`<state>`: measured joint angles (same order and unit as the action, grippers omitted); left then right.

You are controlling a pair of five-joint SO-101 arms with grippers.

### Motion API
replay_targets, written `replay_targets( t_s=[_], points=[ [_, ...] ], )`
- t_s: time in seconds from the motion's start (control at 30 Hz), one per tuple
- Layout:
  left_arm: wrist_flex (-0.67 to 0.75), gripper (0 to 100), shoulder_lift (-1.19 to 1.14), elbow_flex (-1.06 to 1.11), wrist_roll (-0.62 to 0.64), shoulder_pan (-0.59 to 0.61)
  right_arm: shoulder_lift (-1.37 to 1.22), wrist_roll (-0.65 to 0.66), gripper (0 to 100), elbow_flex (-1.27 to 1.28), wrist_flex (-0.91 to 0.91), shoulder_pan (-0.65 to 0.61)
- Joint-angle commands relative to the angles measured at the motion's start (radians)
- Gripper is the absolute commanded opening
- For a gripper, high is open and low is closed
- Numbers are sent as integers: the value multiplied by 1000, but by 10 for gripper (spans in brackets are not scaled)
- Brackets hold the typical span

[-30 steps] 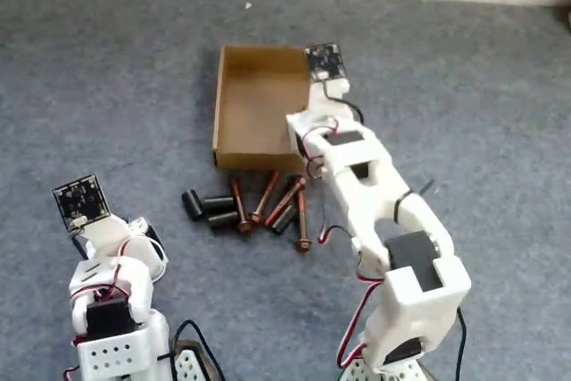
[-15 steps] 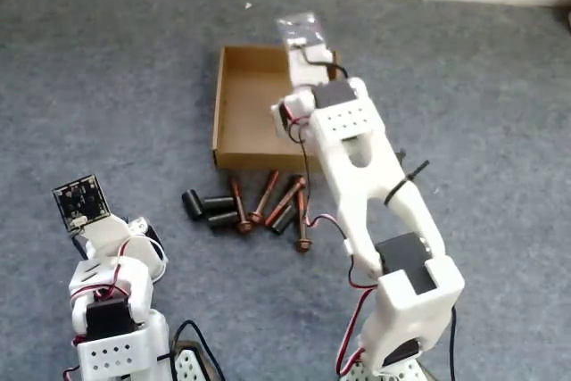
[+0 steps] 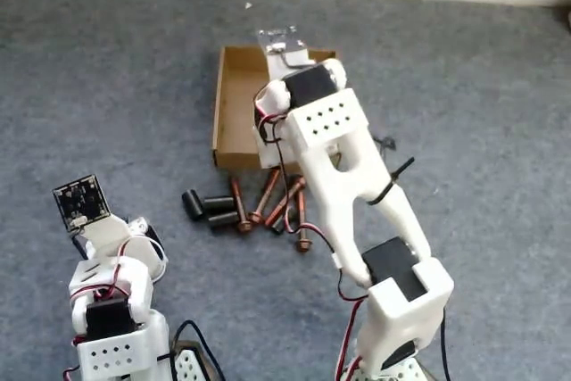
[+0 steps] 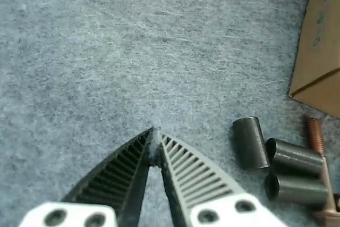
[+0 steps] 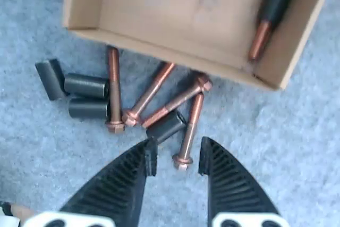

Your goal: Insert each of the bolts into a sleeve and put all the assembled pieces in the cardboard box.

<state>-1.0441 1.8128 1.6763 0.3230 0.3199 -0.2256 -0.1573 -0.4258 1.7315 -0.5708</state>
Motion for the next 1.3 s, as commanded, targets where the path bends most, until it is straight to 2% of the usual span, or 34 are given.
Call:
replay_targets(
  t_s=[0.0, 0.4, 0.53, 0.67, 0.83, 1.1, 1.27],
  points=[
    [23, 6, 7, 19, -14, 18, 18, -18, 91, -47, 22, -16],
    [23, 6, 7, 19, -14, 18, 77, -35, 78, 131, -27, -35],
    [21, 6, 7, 19, -14, 19, 292, -48, 79, 375, -191, -35],
    [21, 6, 7, 19, -14, 19, 493, -89, 80, 705, -455, -31],
    [21, 6, 7, 19, -14, 19, 549, -195, 80, 1029, -719, -31],
    [21, 6, 7, 19, -14, 19, 349, -336, 81, 960, -757, -62],
    [21, 6, 7, 19, -14, 19, 214, -344, 81, 883, -757, -105]
  ],
)
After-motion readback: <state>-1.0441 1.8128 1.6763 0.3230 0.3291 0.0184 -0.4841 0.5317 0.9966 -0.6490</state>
